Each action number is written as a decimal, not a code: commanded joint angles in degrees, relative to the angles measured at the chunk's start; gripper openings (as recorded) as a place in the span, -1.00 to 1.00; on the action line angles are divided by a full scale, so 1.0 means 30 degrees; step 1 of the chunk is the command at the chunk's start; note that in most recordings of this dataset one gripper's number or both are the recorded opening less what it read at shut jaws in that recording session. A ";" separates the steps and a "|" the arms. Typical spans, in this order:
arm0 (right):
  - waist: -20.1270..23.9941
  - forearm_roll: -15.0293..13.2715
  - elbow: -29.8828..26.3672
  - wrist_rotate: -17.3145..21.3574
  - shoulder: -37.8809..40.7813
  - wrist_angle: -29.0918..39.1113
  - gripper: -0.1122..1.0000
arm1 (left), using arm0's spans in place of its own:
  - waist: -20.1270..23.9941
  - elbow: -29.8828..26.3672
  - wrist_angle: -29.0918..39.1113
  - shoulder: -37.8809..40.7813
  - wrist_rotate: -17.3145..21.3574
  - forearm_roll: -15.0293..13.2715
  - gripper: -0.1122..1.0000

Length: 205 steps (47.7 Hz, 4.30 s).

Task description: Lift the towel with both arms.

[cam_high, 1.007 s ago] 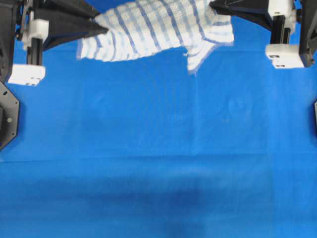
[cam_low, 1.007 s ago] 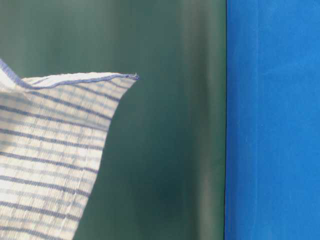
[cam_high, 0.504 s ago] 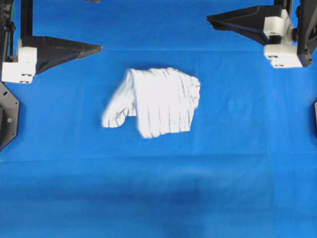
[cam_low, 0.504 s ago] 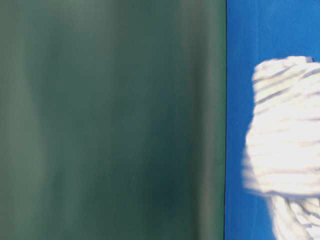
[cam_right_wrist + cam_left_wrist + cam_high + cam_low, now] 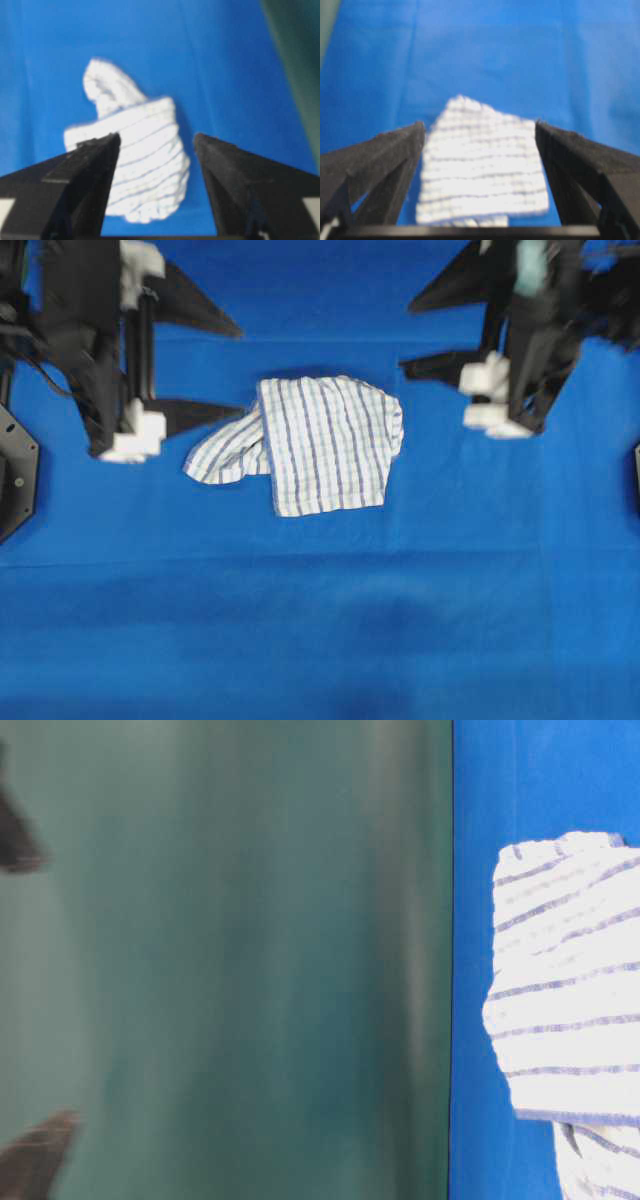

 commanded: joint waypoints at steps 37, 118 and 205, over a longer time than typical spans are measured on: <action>-0.0059 0.0000 0.8145 0.2607 0.6328 -1.0664 0.35 | -0.0498 0.6621 -1.2275 0.9873 -0.0732 -0.0117 0.83; 0.0029 0.0029 0.2314 0.2080 -0.1143 -0.2109 -0.62 | -0.0645 0.0674 -0.2051 0.1318 -0.2812 -0.0088 -0.73; 0.0293 -0.0088 -0.5098 -0.2021 -0.0850 -0.0234 0.39 | -0.0322 -0.4629 -0.0059 -0.1699 0.0029 0.0088 0.82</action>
